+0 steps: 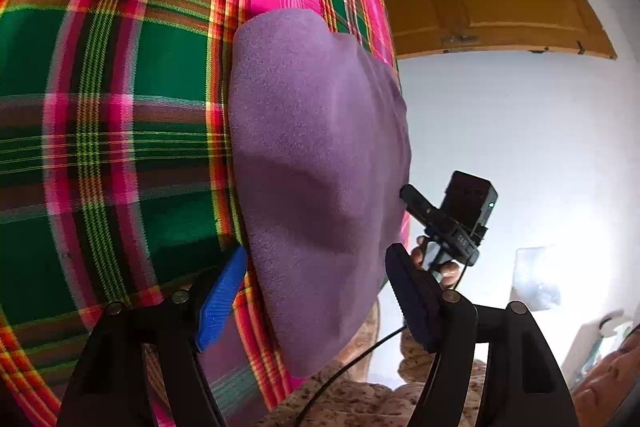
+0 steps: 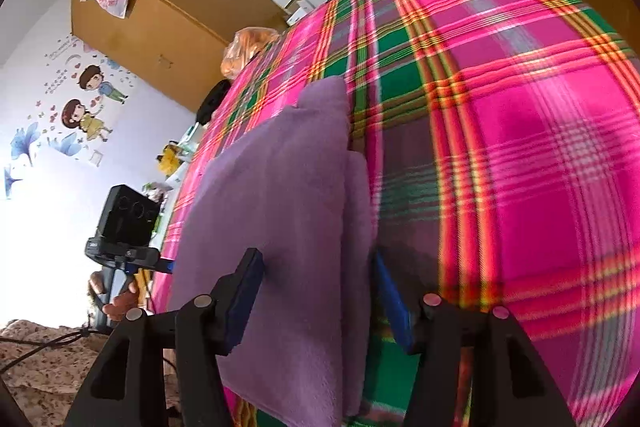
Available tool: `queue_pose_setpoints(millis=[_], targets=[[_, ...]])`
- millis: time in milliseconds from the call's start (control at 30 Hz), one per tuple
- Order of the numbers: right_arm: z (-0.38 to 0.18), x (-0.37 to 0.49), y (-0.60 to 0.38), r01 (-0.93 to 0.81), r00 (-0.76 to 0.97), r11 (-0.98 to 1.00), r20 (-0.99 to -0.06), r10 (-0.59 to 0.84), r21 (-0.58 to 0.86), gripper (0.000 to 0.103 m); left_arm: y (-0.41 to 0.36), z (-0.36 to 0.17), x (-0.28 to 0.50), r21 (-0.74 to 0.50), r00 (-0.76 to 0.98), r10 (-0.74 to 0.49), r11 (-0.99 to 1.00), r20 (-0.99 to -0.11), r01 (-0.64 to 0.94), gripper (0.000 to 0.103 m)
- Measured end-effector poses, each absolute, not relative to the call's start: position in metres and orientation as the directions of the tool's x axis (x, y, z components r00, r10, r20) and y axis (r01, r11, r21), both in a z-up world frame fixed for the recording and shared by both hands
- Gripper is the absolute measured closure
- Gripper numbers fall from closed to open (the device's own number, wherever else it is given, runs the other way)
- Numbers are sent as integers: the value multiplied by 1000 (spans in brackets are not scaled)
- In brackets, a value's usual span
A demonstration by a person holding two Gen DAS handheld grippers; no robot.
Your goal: Fold clothes
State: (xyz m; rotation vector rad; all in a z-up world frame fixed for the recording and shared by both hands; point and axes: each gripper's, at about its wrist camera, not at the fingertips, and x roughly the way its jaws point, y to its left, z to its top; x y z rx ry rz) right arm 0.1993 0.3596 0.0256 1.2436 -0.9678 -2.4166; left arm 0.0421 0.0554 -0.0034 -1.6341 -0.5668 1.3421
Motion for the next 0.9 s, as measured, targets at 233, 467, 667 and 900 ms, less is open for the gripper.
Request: queue_pose_setpoints(millis=[233, 467, 667, 900], targets=[[23, 186, 360, -30, -579, -707, -589, -564, 707, 36, 55, -1, 47, -866, 343, 795, -458, -499, -198, 28], [23, 183, 354, -9, -576, -722, -594, -562, 692, 38, 60, 1, 49, -865, 354, 791, -474, -500, -163, 27], [22, 186, 352, -26, -588, -752, -618, -521, 659, 54, 41, -4, 52, -869, 340, 806, -489, -485, -82, 29], [25, 188, 344, -28, -600, -796, -647, -471, 605, 57, 48, 6, 59, -816, 292, 766, -564, -573, -122, 53]])
